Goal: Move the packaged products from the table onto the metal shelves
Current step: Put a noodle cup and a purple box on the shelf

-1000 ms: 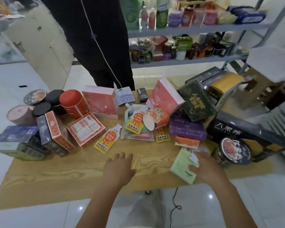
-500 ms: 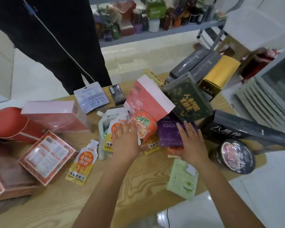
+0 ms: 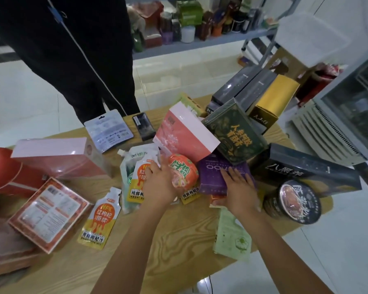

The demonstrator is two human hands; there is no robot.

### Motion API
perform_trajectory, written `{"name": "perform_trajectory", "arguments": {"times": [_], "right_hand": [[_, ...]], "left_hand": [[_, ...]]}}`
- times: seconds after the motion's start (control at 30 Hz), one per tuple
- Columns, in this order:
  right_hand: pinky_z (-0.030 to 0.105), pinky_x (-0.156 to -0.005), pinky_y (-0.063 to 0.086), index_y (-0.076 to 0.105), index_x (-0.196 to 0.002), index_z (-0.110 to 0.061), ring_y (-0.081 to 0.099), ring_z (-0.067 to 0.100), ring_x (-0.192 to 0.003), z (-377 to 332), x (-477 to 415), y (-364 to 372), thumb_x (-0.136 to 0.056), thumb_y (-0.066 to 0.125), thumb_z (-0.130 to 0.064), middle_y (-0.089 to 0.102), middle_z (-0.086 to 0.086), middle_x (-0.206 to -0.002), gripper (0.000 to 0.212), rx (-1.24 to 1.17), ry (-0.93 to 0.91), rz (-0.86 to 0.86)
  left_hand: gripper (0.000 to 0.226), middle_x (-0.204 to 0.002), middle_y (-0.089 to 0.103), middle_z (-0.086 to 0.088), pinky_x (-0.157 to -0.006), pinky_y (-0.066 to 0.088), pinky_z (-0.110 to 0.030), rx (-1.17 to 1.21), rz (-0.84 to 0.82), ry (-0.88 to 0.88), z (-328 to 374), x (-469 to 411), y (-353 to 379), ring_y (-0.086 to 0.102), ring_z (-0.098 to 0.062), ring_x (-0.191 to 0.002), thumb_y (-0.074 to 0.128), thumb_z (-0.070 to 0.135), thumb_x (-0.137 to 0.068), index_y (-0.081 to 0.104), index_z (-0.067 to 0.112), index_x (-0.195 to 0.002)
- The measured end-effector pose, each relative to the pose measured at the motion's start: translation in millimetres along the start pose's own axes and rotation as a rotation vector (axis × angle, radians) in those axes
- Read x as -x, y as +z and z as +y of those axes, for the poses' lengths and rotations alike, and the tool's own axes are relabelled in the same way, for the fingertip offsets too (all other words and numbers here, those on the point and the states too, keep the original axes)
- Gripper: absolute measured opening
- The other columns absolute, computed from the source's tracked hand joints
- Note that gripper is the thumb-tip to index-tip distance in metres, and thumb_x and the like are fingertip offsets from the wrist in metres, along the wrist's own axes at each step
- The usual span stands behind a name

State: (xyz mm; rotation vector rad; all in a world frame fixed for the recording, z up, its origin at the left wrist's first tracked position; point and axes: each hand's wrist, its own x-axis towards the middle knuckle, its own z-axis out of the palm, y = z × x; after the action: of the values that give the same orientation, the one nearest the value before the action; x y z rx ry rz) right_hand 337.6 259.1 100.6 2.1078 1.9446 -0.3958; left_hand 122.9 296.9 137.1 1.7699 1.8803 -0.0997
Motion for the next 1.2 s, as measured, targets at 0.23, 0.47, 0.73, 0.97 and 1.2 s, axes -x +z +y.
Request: {"name": "perform_trajectory", "arguments": {"times": [0.23,0.47,0.73,0.97,1.2], "right_hand": [[0.033,-0.111,0.009,0.021,-0.15,-0.022,0.024,0.018,-0.143,-13.2,24.7,7.1,-0.076,0.059,-0.068,0.027,0.004,-0.156,0.095,0.053,0.01,0.1],[0.031,-0.096,0.019,0.055,-0.128,-0.02,0.057,0.02,-0.114,-18.3,51.9,7.7,-0.071,0.065,-0.067,0.063,0.004,-0.123,0.075,0.023,-0.125,0.245],[0.035,-0.078,0.047,0.065,-0.104,-0.015,0.064,0.029,-0.087,-29.2,71.8,-37.6,-0.08,0.071,-0.041,0.07,0.007,-0.095,0.035,-0.157,-0.222,0.392],[0.036,-0.085,0.041,0.059,-0.123,-0.009,0.056,0.033,-0.102,-102.0,117.8,-58.1,-0.086,0.068,-0.034,0.064,0.011,-0.11,0.046,-0.266,-0.65,0.413],[0.045,-0.074,0.053,0.058,-0.125,0.001,0.063,0.039,-0.089,-238.7,190.2,-41.5,-0.086,0.067,-0.033,0.065,0.02,-0.105,0.053,-0.093,-1.135,0.411]], "left_hand": [[0.117,-0.152,0.014,-0.015,-0.109,0.028,-0.044,0.141,0.016,-0.061,-19.0,47.3,2.3,0.01,-0.036,-0.141,0.078,0.049,-0.069,0.004,0.013,-0.153],[0.108,-0.147,0.022,-0.017,-0.108,0.027,-0.041,0.277,0.145,-0.162,-53.3,119.8,10.3,0.015,-0.035,-0.138,0.077,0.048,-0.071,0.014,0.012,-0.151],[0.085,-0.112,0.037,-0.004,-0.097,0.041,-0.04,0.469,0.411,-0.317,-98.4,221.3,18.8,0.043,-0.031,-0.112,0.083,0.038,-0.057,0.048,0.012,-0.13],[0.08,-0.112,0.041,-0.009,-0.093,0.04,-0.038,0.556,0.698,-0.551,-148.9,301.4,27.1,0.038,-0.03,-0.117,0.085,0.034,-0.059,0.05,0.011,-0.127],[0.077,-0.117,0.037,-0.009,-0.075,0.039,-0.031,0.634,0.915,-0.778,-204.9,385.9,37.8,0.034,-0.026,-0.116,0.084,0.034,-0.061,0.048,0.012,-0.124]]}}
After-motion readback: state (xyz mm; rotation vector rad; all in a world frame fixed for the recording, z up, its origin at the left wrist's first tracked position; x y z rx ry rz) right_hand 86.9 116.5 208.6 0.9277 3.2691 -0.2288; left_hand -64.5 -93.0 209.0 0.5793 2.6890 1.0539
